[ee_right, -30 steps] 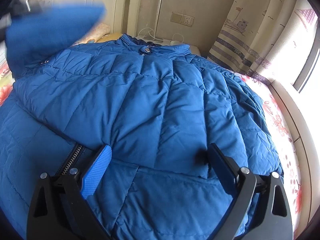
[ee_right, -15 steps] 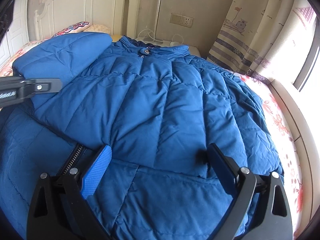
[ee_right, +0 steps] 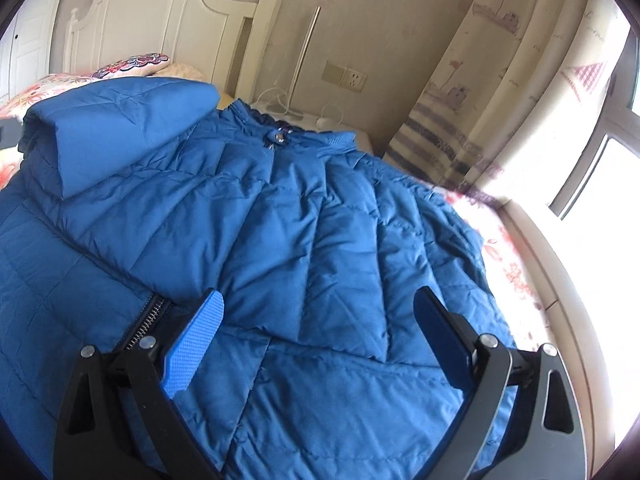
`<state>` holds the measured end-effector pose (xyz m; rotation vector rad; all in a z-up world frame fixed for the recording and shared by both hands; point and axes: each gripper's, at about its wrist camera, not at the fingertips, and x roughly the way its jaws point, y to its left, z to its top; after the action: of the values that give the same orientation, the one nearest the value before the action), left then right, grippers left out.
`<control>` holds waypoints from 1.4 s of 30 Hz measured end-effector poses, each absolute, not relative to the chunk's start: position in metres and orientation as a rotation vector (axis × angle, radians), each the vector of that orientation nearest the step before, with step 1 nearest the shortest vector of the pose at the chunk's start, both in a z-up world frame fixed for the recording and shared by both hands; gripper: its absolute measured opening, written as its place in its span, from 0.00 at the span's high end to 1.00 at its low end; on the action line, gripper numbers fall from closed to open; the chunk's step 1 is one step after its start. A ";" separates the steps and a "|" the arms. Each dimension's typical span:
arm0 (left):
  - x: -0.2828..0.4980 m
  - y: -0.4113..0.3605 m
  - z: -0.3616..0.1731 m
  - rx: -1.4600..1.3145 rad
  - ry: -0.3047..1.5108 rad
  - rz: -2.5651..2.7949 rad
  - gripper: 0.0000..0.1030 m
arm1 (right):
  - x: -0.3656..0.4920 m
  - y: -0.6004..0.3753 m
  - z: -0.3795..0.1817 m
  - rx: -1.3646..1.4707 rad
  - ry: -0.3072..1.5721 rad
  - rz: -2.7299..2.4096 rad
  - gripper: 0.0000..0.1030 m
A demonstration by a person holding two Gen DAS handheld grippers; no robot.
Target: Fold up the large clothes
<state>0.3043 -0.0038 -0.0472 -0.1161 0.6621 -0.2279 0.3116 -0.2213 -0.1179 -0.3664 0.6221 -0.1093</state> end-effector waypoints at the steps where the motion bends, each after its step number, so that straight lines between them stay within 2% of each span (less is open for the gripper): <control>1: 0.304 0.002 -0.052 -0.129 0.680 -0.213 0.91 | 0.307 -0.219 -0.114 -0.379 0.605 -0.098 0.08; 2: 0.304 0.011 -0.059 -0.154 0.711 -0.186 0.86 | 0.300 -0.214 -0.107 -0.381 0.573 -0.062 0.08; 5: 0.300 0.039 -0.075 -0.245 0.742 -0.093 0.86 | 0.285 -0.192 -0.078 -0.405 0.482 0.067 0.08; 11: 0.285 0.085 -0.089 -0.366 0.656 0.211 0.86 | 0.332 -0.115 -0.043 -0.433 0.519 0.376 0.12; 16: 0.279 0.112 -0.090 -0.411 0.628 0.336 0.86 | 0.382 -0.014 -0.058 -0.546 0.605 0.572 0.15; 20: 0.278 0.118 -0.092 -0.433 0.639 0.347 0.86 | 0.400 0.066 -0.092 -0.776 0.696 0.617 0.16; 23: 0.275 0.123 -0.092 -0.451 0.627 0.328 0.84 | 0.405 0.098 -0.120 -0.947 0.686 0.548 0.15; 24: 0.276 0.123 -0.092 -0.455 0.627 0.323 0.81 | 0.406 0.101 -0.122 -0.956 0.672 0.539 0.17; 25: 0.276 0.123 -0.092 -0.457 0.624 0.320 0.68 | 0.408 0.099 -0.120 -0.935 0.664 0.534 0.34; 26: 0.275 0.124 -0.091 -0.463 0.617 0.309 0.38 | 0.411 0.095 -0.113 -0.880 0.666 0.539 0.49; 27: 0.275 0.124 -0.091 -0.471 0.607 0.314 0.26 | 0.415 0.085 -0.099 -0.757 0.680 0.595 0.69; 28: 0.272 0.126 -0.089 -0.487 0.583 0.313 0.06 | 0.417 0.072 -0.084 -0.647 0.666 0.620 0.78; 31: 0.267 0.121 -0.083 -0.479 0.540 0.295 0.05 | 0.420 0.014 -0.044 -0.366 0.615 0.643 0.82; 35: 0.275 0.105 -0.082 -0.395 0.576 0.289 0.05 | 0.415 -0.097 -0.014 0.038 0.561 0.629 0.82; 39: 0.284 0.080 -0.080 -0.245 0.623 0.282 0.04 | 0.401 -0.222 -0.028 0.445 0.543 0.557 0.82; 42: 0.288 0.049 -0.072 -0.101 0.641 0.220 0.04 | 0.386 -0.291 -0.057 0.613 0.536 0.507 0.81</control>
<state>0.2878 0.0488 -0.0723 -0.1013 0.6410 0.2198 0.3862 -0.2914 -0.0566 0.6133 0.5357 0.5068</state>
